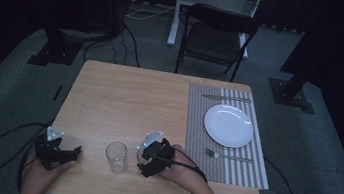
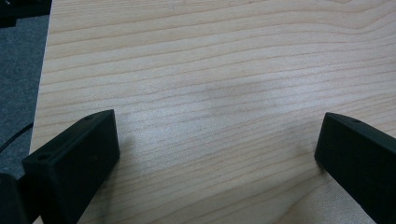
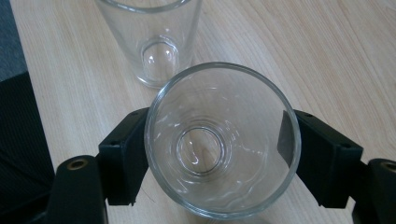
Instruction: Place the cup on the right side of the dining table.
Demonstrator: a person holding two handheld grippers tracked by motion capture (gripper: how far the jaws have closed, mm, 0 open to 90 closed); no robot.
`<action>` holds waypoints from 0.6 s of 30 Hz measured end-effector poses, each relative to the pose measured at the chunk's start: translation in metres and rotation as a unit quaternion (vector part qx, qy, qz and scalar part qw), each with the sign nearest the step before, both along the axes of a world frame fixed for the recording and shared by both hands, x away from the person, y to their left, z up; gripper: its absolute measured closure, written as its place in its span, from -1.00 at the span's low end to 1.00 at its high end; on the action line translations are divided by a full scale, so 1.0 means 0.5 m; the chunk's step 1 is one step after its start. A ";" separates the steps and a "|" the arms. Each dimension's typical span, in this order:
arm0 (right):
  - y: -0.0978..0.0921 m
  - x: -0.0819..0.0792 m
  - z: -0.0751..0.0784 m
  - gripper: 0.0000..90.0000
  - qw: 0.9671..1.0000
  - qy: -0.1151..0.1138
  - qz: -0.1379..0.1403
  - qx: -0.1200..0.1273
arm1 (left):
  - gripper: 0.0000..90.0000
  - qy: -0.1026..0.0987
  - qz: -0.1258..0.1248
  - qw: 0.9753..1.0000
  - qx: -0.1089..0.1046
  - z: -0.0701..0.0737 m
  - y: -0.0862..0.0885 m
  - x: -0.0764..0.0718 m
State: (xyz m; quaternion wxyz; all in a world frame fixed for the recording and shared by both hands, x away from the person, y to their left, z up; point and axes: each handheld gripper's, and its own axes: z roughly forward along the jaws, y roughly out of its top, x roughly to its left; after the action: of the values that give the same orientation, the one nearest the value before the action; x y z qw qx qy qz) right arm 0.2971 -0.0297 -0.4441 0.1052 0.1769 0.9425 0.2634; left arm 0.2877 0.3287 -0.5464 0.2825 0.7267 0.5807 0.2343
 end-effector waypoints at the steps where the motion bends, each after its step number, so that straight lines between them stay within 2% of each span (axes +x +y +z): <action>1: 0.001 0.000 0.000 -0.42 1.000 -0.001 0.001 -0.002 | -1.00 0.000 0.000 1.000 0.000 0.000 0.000 0.000; 4: 0.001 0.001 0.001 -0.40 1.000 0.001 0.004 -0.004 | -1.00 0.000 0.000 1.000 0.000 0.000 0.000 0.000; 7: 0.000 0.003 0.005 -0.38 1.000 0.016 0.004 0.012 | -1.00 0.000 0.000 1.000 0.000 0.000 0.000 0.000; 18: -0.005 0.013 0.009 -0.38 1.000 0.012 -0.007 0.019 | -1.00 0.001 0.000 1.000 0.000 0.000 0.000 0.000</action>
State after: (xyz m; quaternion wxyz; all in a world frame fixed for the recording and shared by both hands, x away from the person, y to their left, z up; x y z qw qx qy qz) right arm 0.3038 -0.0324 -0.4396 0.0921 0.1888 0.9371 0.2788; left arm 0.2877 0.3287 -0.5463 0.2821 0.7270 0.5807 0.2338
